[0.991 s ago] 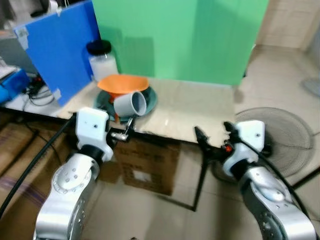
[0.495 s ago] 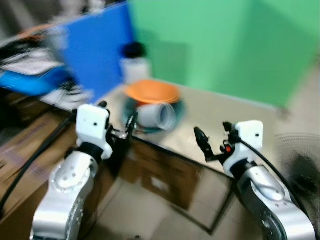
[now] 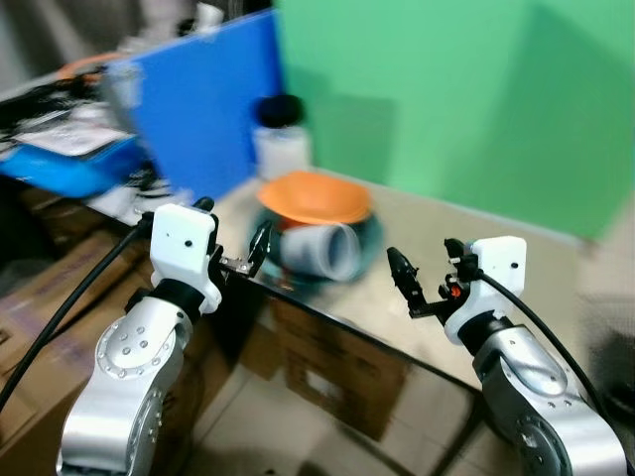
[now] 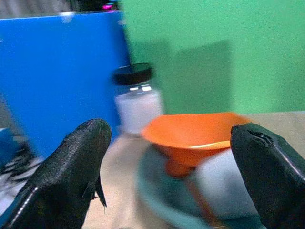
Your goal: Setting the table
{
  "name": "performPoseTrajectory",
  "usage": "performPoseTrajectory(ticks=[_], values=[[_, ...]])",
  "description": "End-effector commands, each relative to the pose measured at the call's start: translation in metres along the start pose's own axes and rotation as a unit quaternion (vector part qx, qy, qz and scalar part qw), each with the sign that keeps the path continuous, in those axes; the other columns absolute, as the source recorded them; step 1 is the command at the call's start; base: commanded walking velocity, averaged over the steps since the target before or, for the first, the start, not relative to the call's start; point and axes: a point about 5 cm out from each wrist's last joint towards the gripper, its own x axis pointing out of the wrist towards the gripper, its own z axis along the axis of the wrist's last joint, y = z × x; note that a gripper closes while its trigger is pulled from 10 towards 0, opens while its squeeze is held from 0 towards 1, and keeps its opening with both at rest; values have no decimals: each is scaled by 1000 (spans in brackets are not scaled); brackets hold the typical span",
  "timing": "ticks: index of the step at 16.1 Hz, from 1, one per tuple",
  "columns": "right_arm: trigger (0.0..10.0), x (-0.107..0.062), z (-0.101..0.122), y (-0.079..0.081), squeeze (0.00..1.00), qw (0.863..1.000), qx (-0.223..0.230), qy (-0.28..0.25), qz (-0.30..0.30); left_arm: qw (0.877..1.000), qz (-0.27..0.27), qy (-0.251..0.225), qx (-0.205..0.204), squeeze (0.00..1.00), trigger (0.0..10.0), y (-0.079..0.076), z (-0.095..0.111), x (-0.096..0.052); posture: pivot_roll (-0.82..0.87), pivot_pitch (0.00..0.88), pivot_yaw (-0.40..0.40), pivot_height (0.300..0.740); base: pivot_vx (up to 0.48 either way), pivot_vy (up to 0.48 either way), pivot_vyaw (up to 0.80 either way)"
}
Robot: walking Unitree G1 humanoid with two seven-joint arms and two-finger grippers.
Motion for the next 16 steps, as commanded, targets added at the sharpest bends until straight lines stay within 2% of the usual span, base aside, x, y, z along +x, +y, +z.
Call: performPoseTrajectory(ticks=[1,16], values=[[10000,2,4,6,1000,1000,3,-9,16,1000,5,-4,3,0,10000,4,3,-1,152,0,50,740,311,0,0],[10000,7,7,8,1000,1000,2,-11,29,1000,-2,2,3,0,10000,3,1,-2,160,0,41,740,312,0,0]])
